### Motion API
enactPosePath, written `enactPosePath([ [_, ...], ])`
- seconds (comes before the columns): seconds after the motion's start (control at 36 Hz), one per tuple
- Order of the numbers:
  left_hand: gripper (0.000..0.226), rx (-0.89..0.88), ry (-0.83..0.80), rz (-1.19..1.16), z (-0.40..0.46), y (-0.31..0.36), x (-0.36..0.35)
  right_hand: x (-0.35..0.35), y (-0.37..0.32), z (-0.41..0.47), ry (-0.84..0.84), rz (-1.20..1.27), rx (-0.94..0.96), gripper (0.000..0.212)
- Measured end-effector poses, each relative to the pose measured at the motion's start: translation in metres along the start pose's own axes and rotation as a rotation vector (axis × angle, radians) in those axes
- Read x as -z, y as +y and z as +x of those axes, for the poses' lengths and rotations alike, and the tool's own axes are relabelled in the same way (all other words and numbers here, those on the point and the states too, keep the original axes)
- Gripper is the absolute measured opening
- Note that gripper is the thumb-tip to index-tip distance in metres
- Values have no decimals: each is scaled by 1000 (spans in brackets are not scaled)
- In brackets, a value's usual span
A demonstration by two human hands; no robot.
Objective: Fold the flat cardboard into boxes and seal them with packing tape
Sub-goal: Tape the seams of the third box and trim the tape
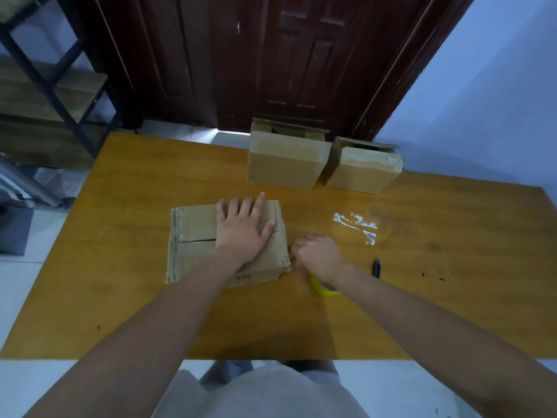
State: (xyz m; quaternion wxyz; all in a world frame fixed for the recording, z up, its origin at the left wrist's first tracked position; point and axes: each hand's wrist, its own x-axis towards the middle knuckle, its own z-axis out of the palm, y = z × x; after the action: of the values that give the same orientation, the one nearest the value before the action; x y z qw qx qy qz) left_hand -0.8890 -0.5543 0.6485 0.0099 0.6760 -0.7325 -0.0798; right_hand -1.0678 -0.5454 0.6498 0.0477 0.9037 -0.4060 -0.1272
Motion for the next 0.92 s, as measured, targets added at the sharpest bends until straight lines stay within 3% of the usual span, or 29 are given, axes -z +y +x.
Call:
enactPosePath([
  [0.11,67,2,2,8,0,1,0,27,6,9,-151,-91,128,32],
  [0.19,68,3,0,13,0,1,1,37,11,25,-306,-97,91,32],
  [0.36,69,-7,-60,-30,0,-1,9,32,26,29,-364,134,-232,49],
  [0.44,68,28,-94,-256,-2,-7,25,30,39,25,-350,323,-366,54],
  [0.5,62,125,6,-471,-2,-18,38,31,47,24,-319,469,-430,43],
  [0.56,54,237,156,-518,-1,-36,48,34,49,26,-230,640,-501,34],
  [0.64,49,468,193,-602,0,-70,59,41,41,34,-120,961,-646,51],
  [0.69,49,677,125,-718,0,-92,61,39,32,43,-96,1201,-792,67],
  [0.78,44,923,-116,-953,-2,-108,60,43,10,52,-191,1492,-1019,77],
  [0.83,42,1017,-245,-1125,-10,-105,66,52,-1,55,-233,1615,-1080,73],
  [0.92,55,1033,-253,-1145,-12,-97,77,58,-1,56,-242,1644,-1107,70],
])
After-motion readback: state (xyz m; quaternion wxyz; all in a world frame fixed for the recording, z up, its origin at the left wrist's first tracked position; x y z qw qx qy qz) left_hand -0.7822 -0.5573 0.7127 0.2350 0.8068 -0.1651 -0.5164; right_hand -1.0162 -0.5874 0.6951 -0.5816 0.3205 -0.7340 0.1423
